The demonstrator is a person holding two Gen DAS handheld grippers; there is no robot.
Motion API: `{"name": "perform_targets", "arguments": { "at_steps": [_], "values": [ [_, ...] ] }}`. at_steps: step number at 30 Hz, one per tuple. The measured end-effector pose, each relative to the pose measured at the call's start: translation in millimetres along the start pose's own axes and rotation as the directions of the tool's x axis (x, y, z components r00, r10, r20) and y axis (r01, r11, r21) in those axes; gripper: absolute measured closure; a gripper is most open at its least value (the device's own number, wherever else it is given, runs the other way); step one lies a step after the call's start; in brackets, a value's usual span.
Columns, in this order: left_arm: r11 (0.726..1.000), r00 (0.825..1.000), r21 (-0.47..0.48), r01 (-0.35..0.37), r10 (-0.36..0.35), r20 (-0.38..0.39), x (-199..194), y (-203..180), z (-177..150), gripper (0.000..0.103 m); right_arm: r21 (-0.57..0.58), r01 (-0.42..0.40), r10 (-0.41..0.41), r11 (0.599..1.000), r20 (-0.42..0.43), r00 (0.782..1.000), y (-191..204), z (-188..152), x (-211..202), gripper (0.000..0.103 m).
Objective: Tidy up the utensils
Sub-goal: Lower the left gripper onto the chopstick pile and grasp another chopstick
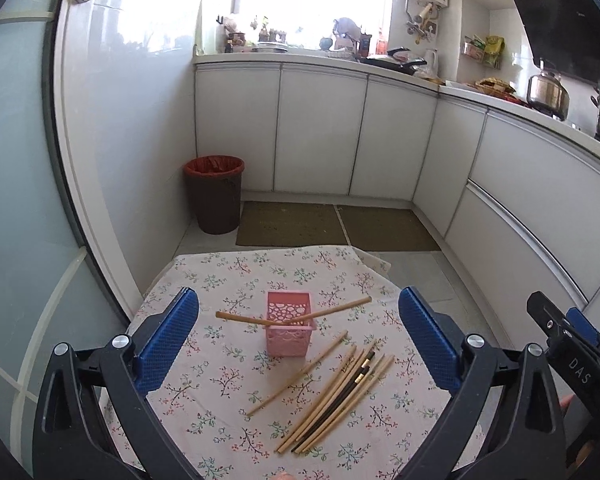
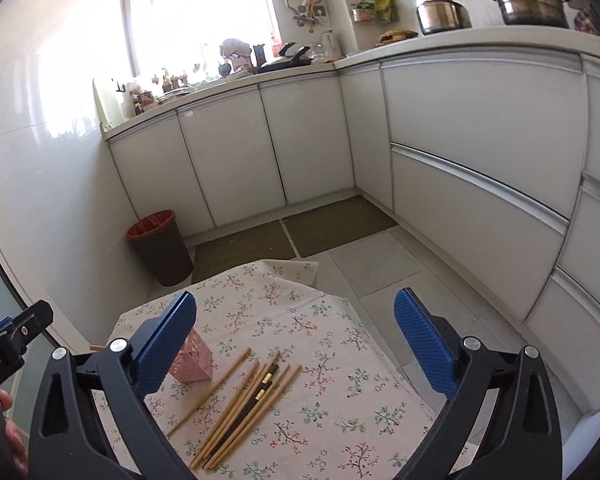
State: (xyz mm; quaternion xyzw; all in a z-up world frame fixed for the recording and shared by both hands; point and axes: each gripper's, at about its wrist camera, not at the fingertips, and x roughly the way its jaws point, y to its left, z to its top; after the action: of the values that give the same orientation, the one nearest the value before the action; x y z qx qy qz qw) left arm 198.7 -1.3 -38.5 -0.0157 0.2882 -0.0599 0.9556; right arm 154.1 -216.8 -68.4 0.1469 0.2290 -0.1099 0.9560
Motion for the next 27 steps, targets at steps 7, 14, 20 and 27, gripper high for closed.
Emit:
{"name": "perform_targets", "arguments": {
  "at_steps": [7,14,20,27],
  "values": [
    [0.983,0.971,0.095,0.155,-0.134,-0.196,41,-52,-14,0.007,0.131,0.136,-0.110,0.982,-0.190,0.976,-87,-59,38,0.007],
    [0.907,0.846,0.211,0.363,-0.227,-0.482,122,-128,-41,0.007,0.305,0.163,-0.039,0.938,-0.374,0.927,-132,-86,73,0.007],
    [0.903,0.714,0.185,0.388,-0.167,-0.680,221,-159,-63,0.007,0.412,0.171,0.046,0.895,-0.468,0.883,-151,-98,92,0.007],
    [0.929,0.627,0.158,0.335,-0.094,-0.773,315,-156,-82,0.034,0.454,0.153,0.123,0.878,-0.523,0.844,-150,-106,104,0.007]
  ]
}}
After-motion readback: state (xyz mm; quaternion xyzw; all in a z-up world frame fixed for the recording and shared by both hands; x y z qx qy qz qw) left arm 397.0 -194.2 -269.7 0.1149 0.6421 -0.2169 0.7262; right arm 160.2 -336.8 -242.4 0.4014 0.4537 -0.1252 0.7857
